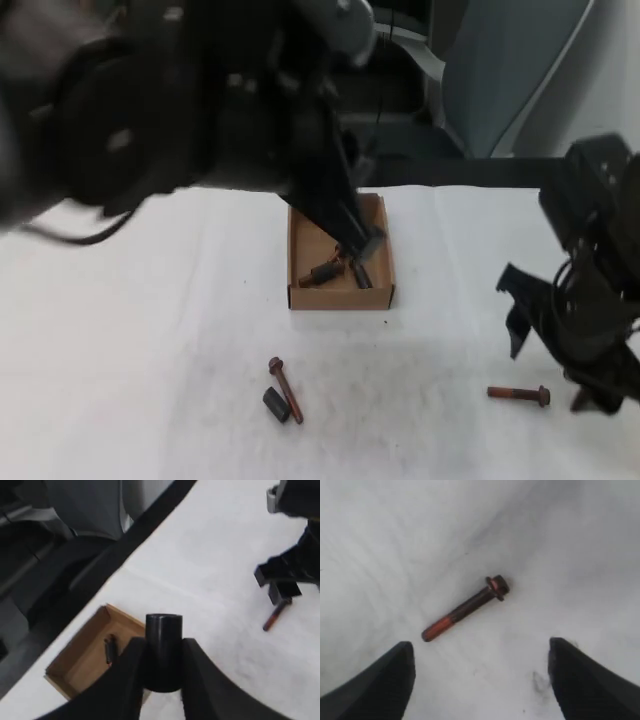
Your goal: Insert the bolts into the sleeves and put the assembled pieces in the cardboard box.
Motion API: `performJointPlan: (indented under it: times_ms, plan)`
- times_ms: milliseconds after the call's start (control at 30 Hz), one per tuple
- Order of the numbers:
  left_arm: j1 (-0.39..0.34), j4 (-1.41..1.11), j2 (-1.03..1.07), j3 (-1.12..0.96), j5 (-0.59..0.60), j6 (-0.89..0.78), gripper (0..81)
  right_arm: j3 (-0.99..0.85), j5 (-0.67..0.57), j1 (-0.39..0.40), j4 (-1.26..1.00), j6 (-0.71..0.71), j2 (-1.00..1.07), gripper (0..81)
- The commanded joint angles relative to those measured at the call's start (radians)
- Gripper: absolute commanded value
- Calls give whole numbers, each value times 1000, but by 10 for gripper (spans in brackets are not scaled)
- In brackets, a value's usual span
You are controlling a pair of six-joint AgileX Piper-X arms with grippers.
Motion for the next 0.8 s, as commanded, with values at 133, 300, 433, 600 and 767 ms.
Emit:
performJointPlan:
  times_ms: [133,300,433,600,767]
  plan:
    - [3,-98,-147,115,-20,-7,18,45,111,5,-58,213,-17,700]
    - [3,-98,-185,129,-20,-7,18,65,181,5,-146,273,-11,647]
    - [3,-105,-190,129,-20,-7,18,64,168,5,-146,285,18,455]
    - [3,-131,-190,129,-20,-7,18,64,109,5,-155,310,56,531]
    - [3,-166,-190,129,-20,-7,18,64,144,5,-172,353,65,631]
